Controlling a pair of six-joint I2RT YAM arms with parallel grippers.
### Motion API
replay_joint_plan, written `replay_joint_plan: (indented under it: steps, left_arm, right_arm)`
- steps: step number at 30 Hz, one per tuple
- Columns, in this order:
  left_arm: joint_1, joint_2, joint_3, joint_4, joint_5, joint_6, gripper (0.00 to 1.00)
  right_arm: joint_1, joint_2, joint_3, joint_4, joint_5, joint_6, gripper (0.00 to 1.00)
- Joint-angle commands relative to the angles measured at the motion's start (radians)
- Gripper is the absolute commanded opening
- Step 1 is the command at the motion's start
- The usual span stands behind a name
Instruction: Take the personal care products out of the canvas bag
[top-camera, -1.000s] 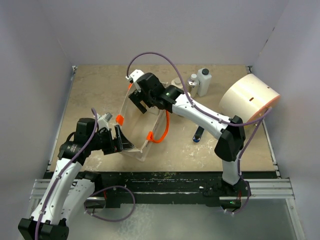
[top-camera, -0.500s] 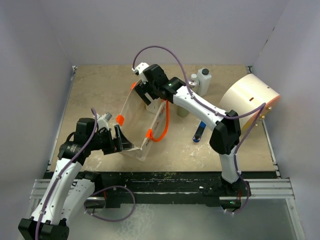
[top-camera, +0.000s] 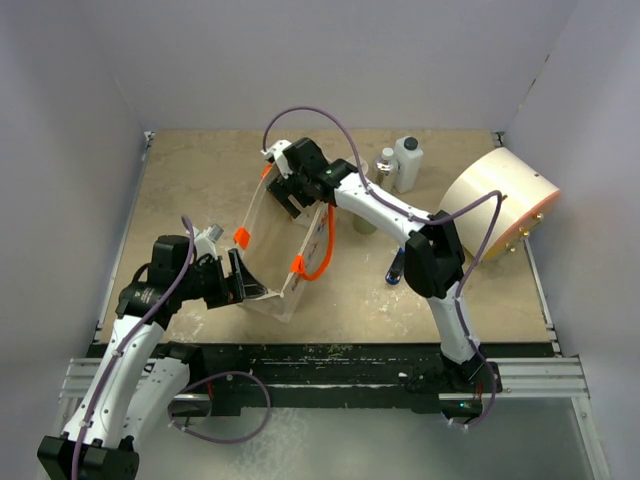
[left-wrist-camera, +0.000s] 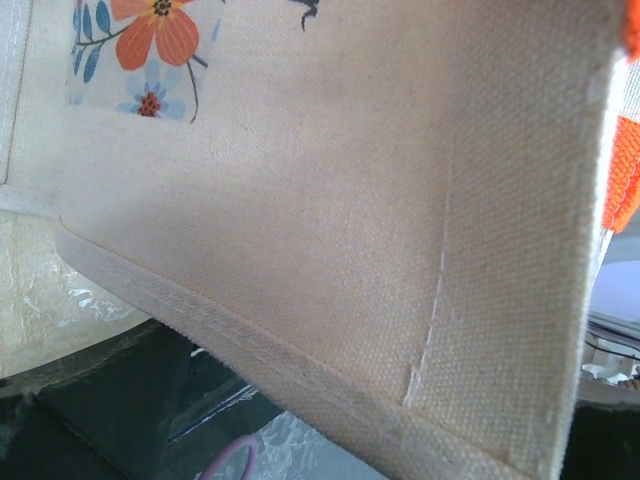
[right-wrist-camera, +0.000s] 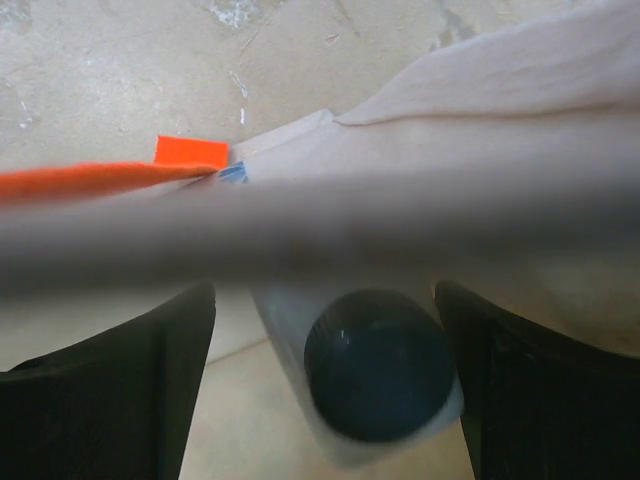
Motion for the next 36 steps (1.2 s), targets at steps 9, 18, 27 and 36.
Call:
replay_joint_plan:
  steps: [9,18,27,36]
  left_arm:
    - [0.006,-0.001,0.005,0.006,0.020,0.026,0.91]
    - [0.009,0.003,0.003,0.006,0.020,0.026,0.91]
    - [0.014,0.010,0.004,0.007,0.020,0.025,0.91]
    - [0.015,0.008,0.004,0.006,0.018,0.024,0.91]
  right_arm:
    - [-0.026,0.003,0.095,-0.008,-0.117,0.056,0.33]
    - [-0.026,-0.265,-0.030,0.150,-0.294,0.313,0.00]
    - [-0.085,-0.568,-0.329,0.523,-0.485,0.689,0.00]
    - [-0.311,-0.739,-0.603,0.963,-0.758,1.189,0.00]
